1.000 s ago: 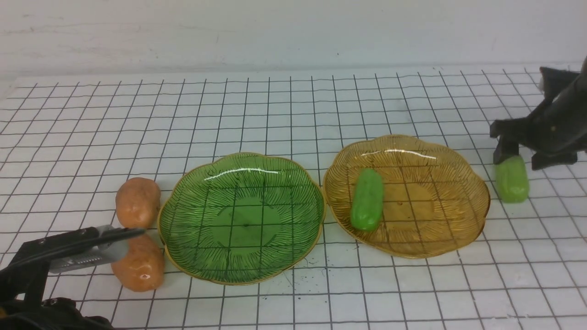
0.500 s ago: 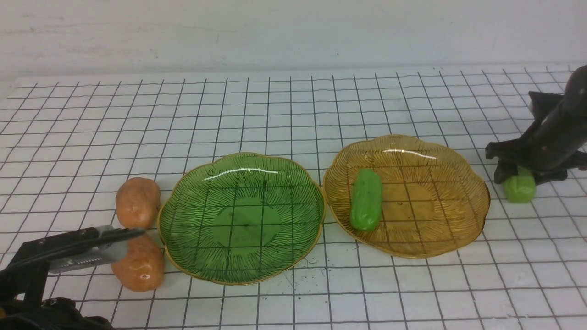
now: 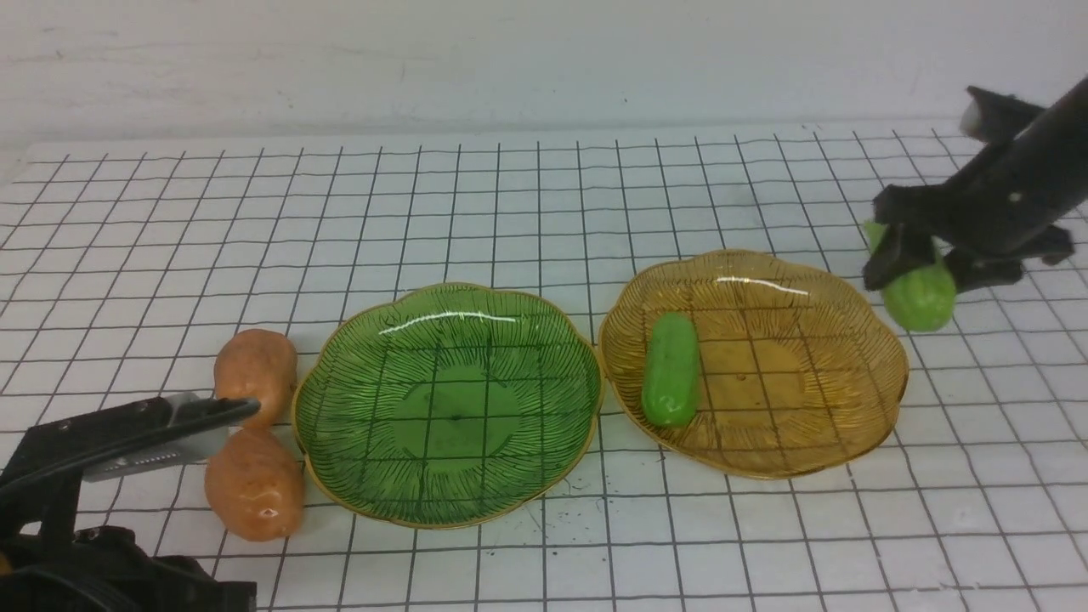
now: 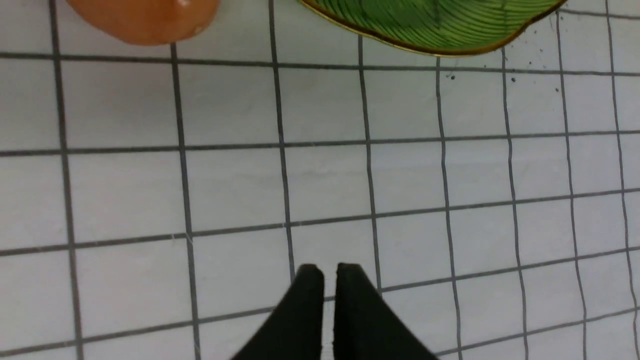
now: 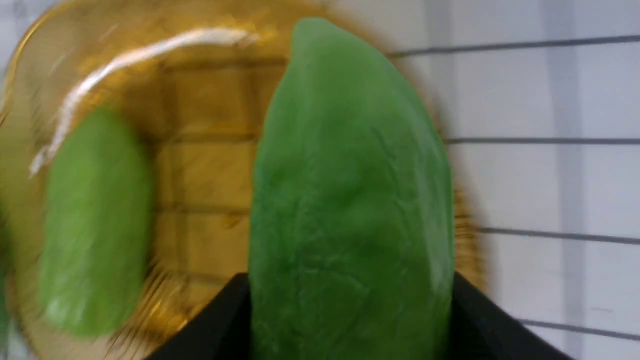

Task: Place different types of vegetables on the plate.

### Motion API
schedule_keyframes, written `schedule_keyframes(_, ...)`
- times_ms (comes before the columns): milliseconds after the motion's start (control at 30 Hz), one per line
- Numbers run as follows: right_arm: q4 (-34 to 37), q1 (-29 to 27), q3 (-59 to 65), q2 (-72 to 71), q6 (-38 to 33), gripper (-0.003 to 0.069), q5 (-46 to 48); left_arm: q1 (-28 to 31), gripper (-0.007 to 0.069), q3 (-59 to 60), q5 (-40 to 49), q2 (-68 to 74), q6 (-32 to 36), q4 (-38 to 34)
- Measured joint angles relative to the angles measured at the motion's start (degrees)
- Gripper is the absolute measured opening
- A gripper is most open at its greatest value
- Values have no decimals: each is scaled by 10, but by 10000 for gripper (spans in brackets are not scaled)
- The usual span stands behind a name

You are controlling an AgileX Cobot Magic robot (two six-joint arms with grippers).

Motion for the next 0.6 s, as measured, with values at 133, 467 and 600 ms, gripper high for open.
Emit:
schedule_keyframes(133, 6, 48, 0, 17, -28, 400, 14, 0, 67, 0, -9, 0, 3, 0)
schedule_keyframes(467, -17, 111, 0, 39, -10, 617, -10, 0, 288, 0, -27, 0, 3, -1)
schedule_keyframes(600, -24, 111, -12, 39, 0, 686, 32, 0, 400, -1, -65, 1, 2, 0)
